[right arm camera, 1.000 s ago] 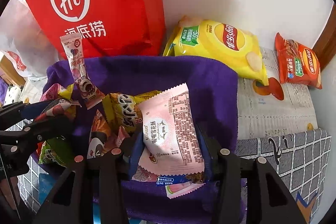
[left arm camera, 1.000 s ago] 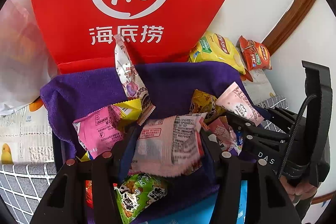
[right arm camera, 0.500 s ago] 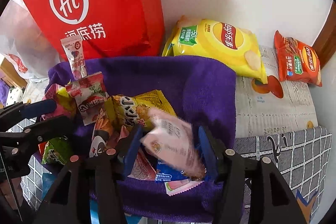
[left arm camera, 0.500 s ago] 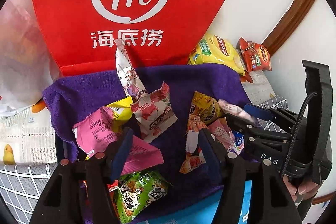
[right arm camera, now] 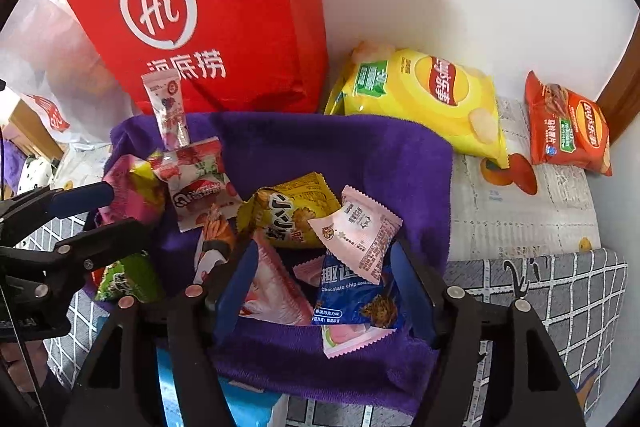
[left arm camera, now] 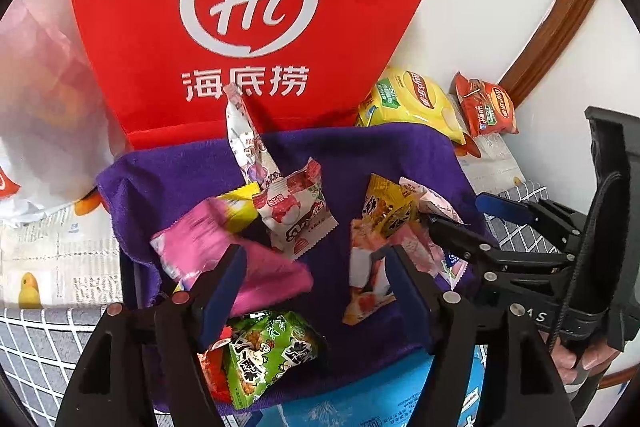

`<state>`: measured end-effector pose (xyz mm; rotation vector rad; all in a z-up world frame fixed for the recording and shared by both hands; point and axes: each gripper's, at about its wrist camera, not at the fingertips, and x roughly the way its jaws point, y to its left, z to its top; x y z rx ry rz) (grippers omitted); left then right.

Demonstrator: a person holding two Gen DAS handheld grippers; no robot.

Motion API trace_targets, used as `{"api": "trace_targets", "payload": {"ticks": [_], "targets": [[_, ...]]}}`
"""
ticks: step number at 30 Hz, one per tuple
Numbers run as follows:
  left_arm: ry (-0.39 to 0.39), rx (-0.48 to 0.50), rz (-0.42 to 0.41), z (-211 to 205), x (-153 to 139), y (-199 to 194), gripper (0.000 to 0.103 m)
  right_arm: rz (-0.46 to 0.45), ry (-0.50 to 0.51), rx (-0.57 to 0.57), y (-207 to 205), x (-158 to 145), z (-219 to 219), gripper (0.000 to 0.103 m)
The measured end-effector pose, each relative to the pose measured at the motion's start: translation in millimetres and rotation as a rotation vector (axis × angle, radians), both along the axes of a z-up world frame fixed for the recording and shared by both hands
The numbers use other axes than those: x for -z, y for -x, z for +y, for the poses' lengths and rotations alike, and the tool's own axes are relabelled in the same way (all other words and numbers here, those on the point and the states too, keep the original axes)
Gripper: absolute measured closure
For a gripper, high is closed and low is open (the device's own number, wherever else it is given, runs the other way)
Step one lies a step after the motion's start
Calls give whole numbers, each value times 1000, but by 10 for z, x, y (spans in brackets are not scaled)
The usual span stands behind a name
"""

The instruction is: Organize snacks

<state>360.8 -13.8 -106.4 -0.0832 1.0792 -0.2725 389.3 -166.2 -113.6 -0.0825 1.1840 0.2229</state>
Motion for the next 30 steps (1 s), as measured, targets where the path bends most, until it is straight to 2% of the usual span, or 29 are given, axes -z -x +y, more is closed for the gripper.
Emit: {"api": "trace_targets", "payload": {"ticks": [10, 14, 17, 22, 30], "targets": [[-10, -39, -10, 138, -176, 234, 30, -10, -5, -18, 34, -114, 32, 31], [-9, -49, -11, 221, -256, 415, 29, -47, 1, -17, 95, -245, 68, 31], [-44, -58, -24, 256, -318, 586, 29, -79, 1, -23, 183, -375, 96, 31], [-71, -59, -45, 296, -433, 863, 27, -102, 14, -8, 417, -579, 144, 31], [-101, -69, -134, 261, -726, 1420, 22, -173, 4, 1, 1108, -1068, 181, 31]]}}
